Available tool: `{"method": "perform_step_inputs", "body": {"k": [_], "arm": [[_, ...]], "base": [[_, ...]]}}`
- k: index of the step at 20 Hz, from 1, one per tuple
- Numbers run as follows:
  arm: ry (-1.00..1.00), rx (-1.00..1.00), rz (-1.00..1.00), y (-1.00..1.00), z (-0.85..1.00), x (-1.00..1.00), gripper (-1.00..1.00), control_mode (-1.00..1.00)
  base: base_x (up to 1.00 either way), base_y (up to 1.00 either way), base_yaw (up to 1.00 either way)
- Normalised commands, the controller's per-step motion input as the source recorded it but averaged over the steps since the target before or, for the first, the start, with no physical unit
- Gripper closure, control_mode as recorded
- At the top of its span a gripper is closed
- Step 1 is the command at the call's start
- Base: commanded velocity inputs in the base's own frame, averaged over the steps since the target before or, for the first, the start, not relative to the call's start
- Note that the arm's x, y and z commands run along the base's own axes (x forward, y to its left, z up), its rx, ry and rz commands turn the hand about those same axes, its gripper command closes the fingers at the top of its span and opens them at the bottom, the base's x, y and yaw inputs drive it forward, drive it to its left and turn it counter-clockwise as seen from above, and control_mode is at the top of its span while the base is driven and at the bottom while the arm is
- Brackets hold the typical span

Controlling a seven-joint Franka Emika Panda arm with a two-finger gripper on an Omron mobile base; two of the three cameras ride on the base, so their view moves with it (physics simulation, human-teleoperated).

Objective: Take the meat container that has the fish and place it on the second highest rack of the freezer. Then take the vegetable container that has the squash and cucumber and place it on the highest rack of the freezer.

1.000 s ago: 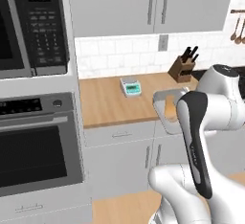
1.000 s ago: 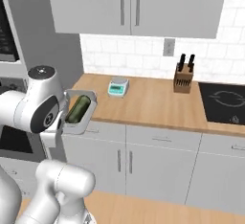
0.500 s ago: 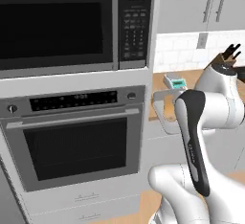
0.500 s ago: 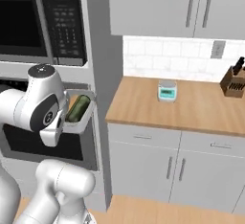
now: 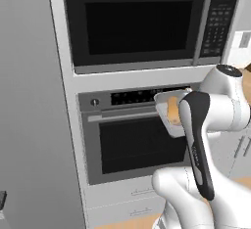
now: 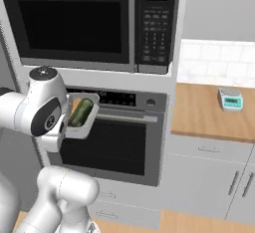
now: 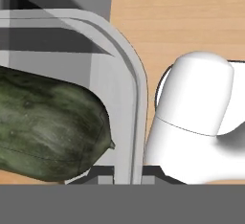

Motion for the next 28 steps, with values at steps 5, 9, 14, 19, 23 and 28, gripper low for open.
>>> {"method": "perform_step_inputs", "body": {"k": [5, 9, 14, 19, 23, 28], "arm": [[0.0, 0.0, 0.0, 0.0, 0.0, 0.0, 1.0, 1.0], [0.0, 0.0, 0.0, 0.0, 0.0, 0.0, 1.0, 1.0], [0.0, 0.0, 0.0, 0.0, 0.0, 0.0, 1.0, 1.0], [0.0, 0.0, 0.0, 0.0, 0.0, 0.0, 1.0, 1.0], [0.0, 0.0, 0.0, 0.0, 0.0, 0.0, 1.0, 1.0], [0.0, 0.0, 0.0, 0.0, 0.0, 0.0, 1.0, 1.0]], "base": [[-0.01, 1.0, 0.04], [0.0, 1.0, 0.04], [0.0, 1.0, 0.06], [0.08, 0.98, 0.06], [0.26, 0.92, 0.06], [0.39, 0.28, 0.0]]}}
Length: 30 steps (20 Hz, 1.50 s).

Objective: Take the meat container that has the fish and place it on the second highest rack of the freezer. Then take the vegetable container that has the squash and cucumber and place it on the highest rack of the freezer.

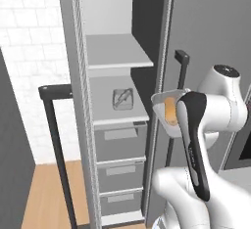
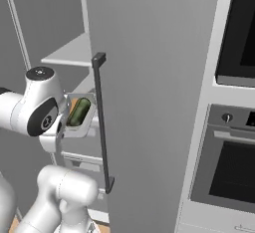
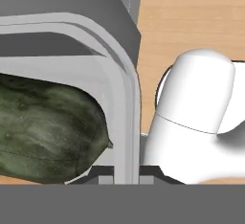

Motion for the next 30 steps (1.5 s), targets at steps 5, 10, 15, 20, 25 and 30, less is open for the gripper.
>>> {"method": "perform_step_inputs", "body": {"k": [5, 10, 15, 20, 25, 30], "arm": [[0.0, 0.0, 0.0, 0.0, 0.0, 0.0, 1.0, 1.0], [0.0, 0.0, 0.0, 0.0, 0.0, 0.0, 1.0, 1.0], [0.0, 0.0, 0.0, 0.0, 0.0, 0.0, 1.0, 1.0], [0.0, 0.0, 0.0, 0.0, 0.0, 0.0, 1.0, 1.0], [0.0, 0.0, 0.0, 0.09, 0.0, -0.06, 1.0, -1.0], [0.0, -0.04, 0.0, 0.54, 0.0, -0.54, 1.0, -1.0]], "base": [[0.48, 0.23, 0.0], [0.54, 0.46, 0.0], [0.02, 0.4, 0.0], [-0.01, 0.3, 0.0], [-0.04, 0.34, 0.0], [0.0, 0.0, 0.0]]}}
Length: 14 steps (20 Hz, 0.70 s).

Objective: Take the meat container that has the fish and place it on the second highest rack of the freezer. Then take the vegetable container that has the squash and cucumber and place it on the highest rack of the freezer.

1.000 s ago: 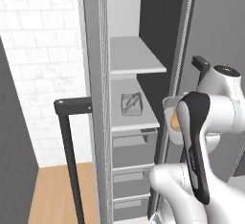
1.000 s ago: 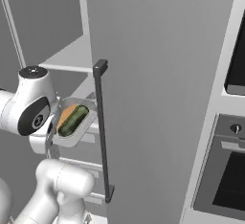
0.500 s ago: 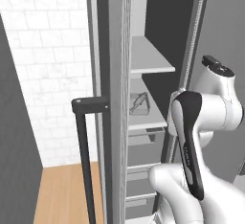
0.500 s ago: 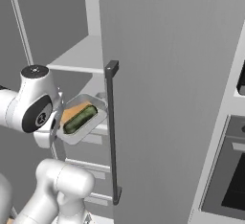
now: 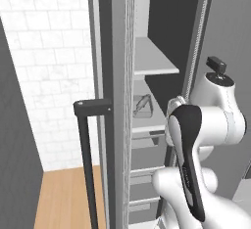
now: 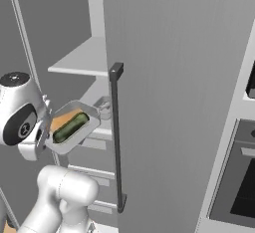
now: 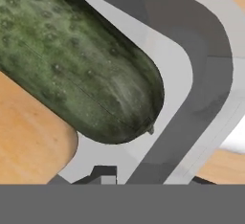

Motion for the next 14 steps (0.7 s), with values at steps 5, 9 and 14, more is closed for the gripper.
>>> {"method": "perform_step_inputs", "body": {"k": [5, 9, 14], "arm": [[0.0, 0.0, 0.09, 0.31, 0.23, 0.05, 1.0, -1.0], [0.0, 0.02, 0.17, 0.0, 0.42, 0.67, 1.0, -1.0], [-0.06, 0.01, 0.0, -0.05, 0.42, 0.6, 1.0, -1.0]], "base": [[0.0, 0.0, 0.0], [0.0, 0.0, 0.0], [0.0, 0.0, 0.0]]}}
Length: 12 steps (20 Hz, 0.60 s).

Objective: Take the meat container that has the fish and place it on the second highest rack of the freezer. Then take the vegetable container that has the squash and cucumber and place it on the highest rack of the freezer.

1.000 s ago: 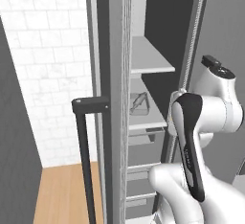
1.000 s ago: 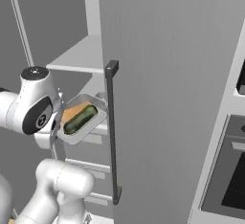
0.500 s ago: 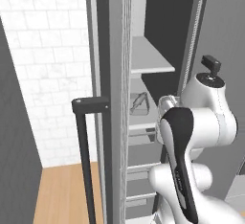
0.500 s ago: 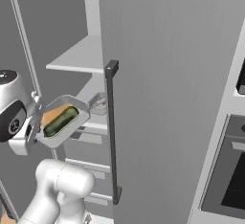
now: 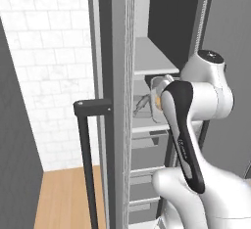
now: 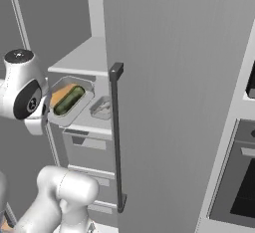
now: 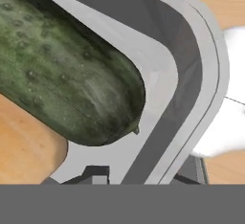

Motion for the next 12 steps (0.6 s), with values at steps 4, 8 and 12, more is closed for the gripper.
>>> {"method": "perform_step_inputs", "body": {"k": [4, 8, 12], "arm": [[-0.1, -0.02, 0.08, 0.0, 0.5, 0.23, 1.0, -1.0], [-0.05, -0.04, 0.22, 0.0, 0.42, 0.03, 1.0, -1.0], [-0.06, -0.08, 0.04, 0.0, 0.28, 0.53, 1.0, -1.0]], "base": [[0.0, 0.0, 0.0], [0.0, 0.0, 0.0], [0.0, 0.0, 0.0]]}}
